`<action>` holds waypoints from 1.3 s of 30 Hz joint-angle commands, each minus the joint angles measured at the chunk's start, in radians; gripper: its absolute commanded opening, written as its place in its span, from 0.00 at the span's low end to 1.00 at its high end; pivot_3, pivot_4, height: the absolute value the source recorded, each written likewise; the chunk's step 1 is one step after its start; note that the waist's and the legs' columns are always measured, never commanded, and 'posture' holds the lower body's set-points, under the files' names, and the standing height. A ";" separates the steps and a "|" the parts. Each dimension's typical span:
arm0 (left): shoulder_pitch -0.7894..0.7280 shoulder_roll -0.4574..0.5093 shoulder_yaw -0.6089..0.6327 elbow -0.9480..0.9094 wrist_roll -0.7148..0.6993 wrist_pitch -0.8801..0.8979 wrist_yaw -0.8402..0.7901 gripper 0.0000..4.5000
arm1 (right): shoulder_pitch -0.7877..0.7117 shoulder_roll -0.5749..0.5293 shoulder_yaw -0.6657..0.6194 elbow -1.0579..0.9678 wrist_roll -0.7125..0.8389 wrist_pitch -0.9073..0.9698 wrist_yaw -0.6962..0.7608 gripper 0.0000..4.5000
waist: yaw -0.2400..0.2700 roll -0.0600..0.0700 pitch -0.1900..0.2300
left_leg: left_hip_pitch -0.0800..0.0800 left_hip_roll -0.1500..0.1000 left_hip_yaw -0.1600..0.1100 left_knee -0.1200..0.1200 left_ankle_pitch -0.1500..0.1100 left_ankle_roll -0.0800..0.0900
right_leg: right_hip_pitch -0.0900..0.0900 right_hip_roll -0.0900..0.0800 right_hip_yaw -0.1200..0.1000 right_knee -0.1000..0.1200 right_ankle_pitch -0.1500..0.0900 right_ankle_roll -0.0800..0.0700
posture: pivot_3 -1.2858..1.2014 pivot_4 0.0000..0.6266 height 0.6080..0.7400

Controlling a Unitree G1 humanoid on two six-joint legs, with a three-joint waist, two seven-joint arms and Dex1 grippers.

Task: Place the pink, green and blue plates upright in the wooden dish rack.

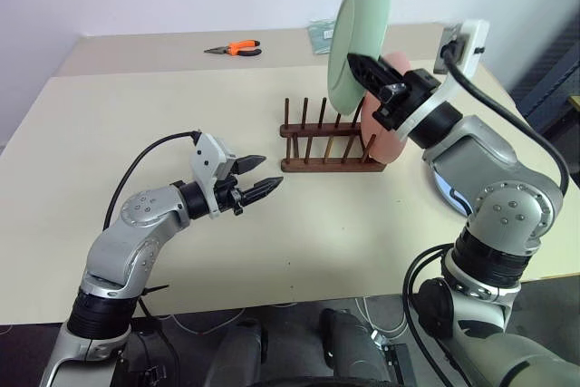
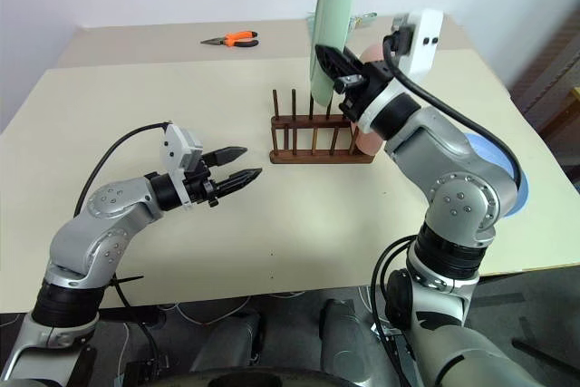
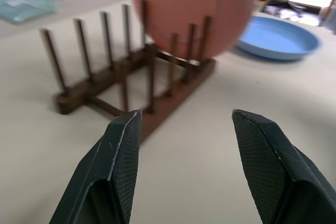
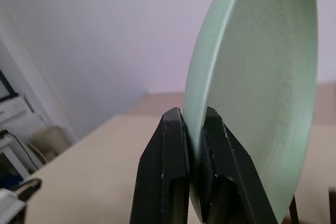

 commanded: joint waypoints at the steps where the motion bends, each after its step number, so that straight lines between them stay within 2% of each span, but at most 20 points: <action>1: -0.005 0.004 0.003 -0.041 -0.012 0.001 -0.010 0.62 | 0.001 -0.041 0.025 0.004 0.007 -0.004 0.009 0.00 | 0.001 0.000 0.000 | 0.000 0.000 0.000 0.000 0.000 0.000 | 0.000 0.000 0.000 0.000 0.000 0.000 | 0.52 0.24 1.00; 9: 0.004 -0.007 -0.012 -0.057 0.006 0.005 0.005 0.62 | 0.000 -0.110 0.082 0.132 -0.036 -0.003 0.049 0.00 | 0.002 0.000 0.000 | 0.000 0.000 0.000 0.000 0.000 0.000 | 0.001 0.000 0.000 0.000 0.000 0.000 | 0.52 0.24 1.00; 10: 0.007 -0.006 -0.013 -0.059 0.010 0.004 0.007 0.63 | -0.002 -0.119 0.091 0.138 -0.043 -0.007 0.056 0.17 | 0.002 0.000 0.000 | 0.000 0.000 0.000 0.000 0.000 0.000 | 0.001 0.000 0.000 0.000 0.000 0.000 | 0.52 0.24 1.00; 12: 0.012 -0.005 -0.015 -0.062 0.014 0.002 0.011 0.63 | -0.006 -0.141 0.116 0.140 -0.072 -0.035 0.076 0.32 | 0.002 0.000 0.000 | 0.000 0.000 0.000 0.000 0.000 0.000 | 0.001 0.000 0.000 -0.001 0.000 0.000 | 0.52 0.24 1.00; 15: 0.016 -0.008 -0.015 -0.069 0.009 0.008 0.016 0.63 | -0.013 -0.254 0.233 0.094 -0.240 -0.194 0.158 0.64 | 0.002 0.000 0.000 | 0.000 0.000 0.000 0.000 0.000 0.000 | 0.001 0.000 0.000 -0.001 0.000 0.000 | 0.52 0.24 1.00; 17: 0.017 -0.009 -0.017 -0.071 0.008 0.009 0.016 0.63 | -0.018 -0.339 0.292 0.075 -0.331 -0.287 0.219 0.64 | 0.003 0.000 0.000 | 0.000 0.000 0.001 0.000 0.000 0.000 | 0.001 0.000 0.000 -0.001 0.000 0.001 | 0.52 0.24 1.00; 20: 0.014 -0.010 -0.022 -0.068 0.009 0.008 0.014 0.63 | -0.045 -0.409 0.235 0.080 -0.339 -0.333 0.269 0.64 | 0.002 0.000 0.001 | 0.000 0.000 0.000 0.000 0.000 0.000 | 0.002 0.000 0.000 -0.002 -0.002 0.004 | 0.52 0.24 1.00; 25: 0.002 -0.014 -0.042 -0.050 0.018 0.001 0.003 0.63 | -0.058 -0.547 -0.049 0.207 -0.263 -0.326 0.315 0.64 | 0.013 -0.001 0.001 | -0.001 0.000 0.000 0.001 0.000 0.000 | 0.003 0.000 0.000 -0.003 0.000 0.001 | 0.52 0.24 1.00; 28: -0.006 -0.017 -0.058 -0.034 0.026 -0.004 -0.010 0.63 | 0.079 -0.646 -0.136 0.294 -0.318 -0.351 0.369 0.64 | 0.032 -0.003 0.000 | 0.000 0.000 0.000 0.002 -0.001 0.002 | 0.005 0.000 0.000 -0.005 -0.002 -0.002 | 0.52 0.24 1.00; 31: -0.023 -0.024 -0.069 -0.010 0.033 -0.012 -0.027 0.63 | 0.381 -0.713 -0.115 0.219 -0.360 -0.378 0.508 0.64 | 0.029 -0.004 -0.001 | 0.001 0.000 0.000 0.001 -0.002 0.004 | 0.007 -0.001 -0.001 -0.006 -0.004 0.000 | 0.52 0.24 1.00; 33: -0.036 -0.028 -0.074 0.006 0.036 -0.017 -0.036 0.63 | 0.526 -0.718 -0.047 0.172 -0.411 -0.394 0.519 0.64 | 0.024 -0.002 0.000 | 0.001 0.000 0.001 0.001 -0.002 0.004 | 0.007 -0.001 -0.001 -0.005 -0.004 0.001 | 0.52 0.24 1.00; 35: -0.045 -0.032 -0.078 0.014 0.039 -0.019 -0.041 0.63 | 0.609 -0.702 0.014 0.154 -0.461 -0.411 0.500 0.64 | 0.013 0.004 0.001 | 0.001 0.000 0.005 0.001 -0.002 0.004 | 0.006 -0.002 0.001 -0.004 -0.004 0.001 | 0.52 0.24 1.00; 39: -0.054 -0.040 -0.078 0.010 0.039 -0.014 -0.046 0.63 | 0.651 -0.664 0.127 0.237 -0.593 -0.440 0.410 0.64 | 0.002 0.005 0.001 | 0.001 0.000 0.008 0.003 -0.003 0.004 | 0.009 -0.002 0.003 -0.003 -0.006 0.003 | 0.52 0.24 1.00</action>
